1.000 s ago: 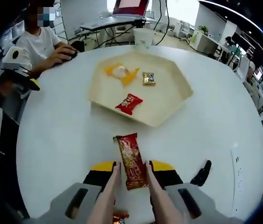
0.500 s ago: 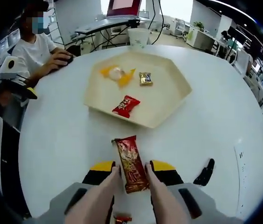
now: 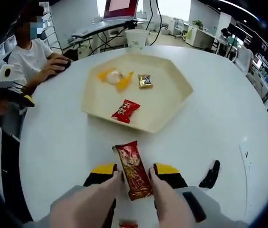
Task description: Place the target food into the container with the food tongs after gripping and lifting it, then release it inside without dropping or visibly crushing the food.
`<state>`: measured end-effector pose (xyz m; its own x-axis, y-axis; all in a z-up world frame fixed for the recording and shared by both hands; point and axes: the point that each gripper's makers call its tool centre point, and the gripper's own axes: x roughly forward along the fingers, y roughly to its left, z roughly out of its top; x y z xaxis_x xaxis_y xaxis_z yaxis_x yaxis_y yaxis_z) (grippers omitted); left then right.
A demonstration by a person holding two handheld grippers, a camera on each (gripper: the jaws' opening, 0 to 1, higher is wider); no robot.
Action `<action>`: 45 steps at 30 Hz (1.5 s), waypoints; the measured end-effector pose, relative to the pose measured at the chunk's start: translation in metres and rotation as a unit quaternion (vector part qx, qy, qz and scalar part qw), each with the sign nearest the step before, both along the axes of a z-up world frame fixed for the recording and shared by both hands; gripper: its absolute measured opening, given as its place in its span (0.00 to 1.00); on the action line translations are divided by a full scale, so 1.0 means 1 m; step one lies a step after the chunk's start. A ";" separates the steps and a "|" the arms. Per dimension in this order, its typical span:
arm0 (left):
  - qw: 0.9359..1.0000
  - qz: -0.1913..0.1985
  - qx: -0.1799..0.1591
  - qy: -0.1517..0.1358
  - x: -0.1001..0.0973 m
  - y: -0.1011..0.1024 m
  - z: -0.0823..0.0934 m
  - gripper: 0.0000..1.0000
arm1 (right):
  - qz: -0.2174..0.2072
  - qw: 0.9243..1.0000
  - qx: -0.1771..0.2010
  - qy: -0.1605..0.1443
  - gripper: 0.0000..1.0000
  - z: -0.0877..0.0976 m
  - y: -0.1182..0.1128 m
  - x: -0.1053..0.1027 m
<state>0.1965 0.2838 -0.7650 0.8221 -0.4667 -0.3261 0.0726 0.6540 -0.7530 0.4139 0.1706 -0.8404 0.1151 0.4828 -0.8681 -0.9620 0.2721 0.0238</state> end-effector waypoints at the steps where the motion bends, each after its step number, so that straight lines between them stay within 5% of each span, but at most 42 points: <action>1: 1.000 0.001 0.000 0.000 0.000 0.000 0.000 0.92 | 0.008 1.000 -0.002 -0.002 0.31 0.000 0.001 -0.001; 6: 1.000 -0.004 -0.001 0.005 -0.001 -0.002 -0.003 0.92 | 0.039 0.999 0.002 -0.007 0.33 0.002 0.008 -0.007; 26: 1.000 -0.019 0.013 -0.011 0.005 -0.005 0.020 0.92 | -0.089 0.995 0.048 -0.018 0.23 0.004 0.006 0.013; 28: 1.000 -0.021 0.013 -0.013 0.003 -0.007 0.023 0.92 | -0.162 0.983 0.070 0.059 0.23 0.005 0.008 0.007; 29: 1.000 -0.022 0.014 -0.015 0.002 -0.009 0.025 0.92 | -0.201 0.969 0.109 0.091 0.23 0.009 0.013 0.009; 32: 1.000 -0.023 0.015 -0.015 -0.002 -0.012 0.027 0.92 | -0.231 0.959 0.138 0.086 0.22 0.016 0.013 0.014; 38: 0.999 -0.026 0.019 -0.017 -0.009 -0.017 0.031 0.92 | -0.217 0.962 0.148 0.073 0.22 0.023 0.014 0.001; 45: 0.998 -0.044 0.023 -0.023 -0.011 -0.027 0.038 0.92 | -0.257 0.941 0.206 0.075 0.22 0.047 0.006 -0.018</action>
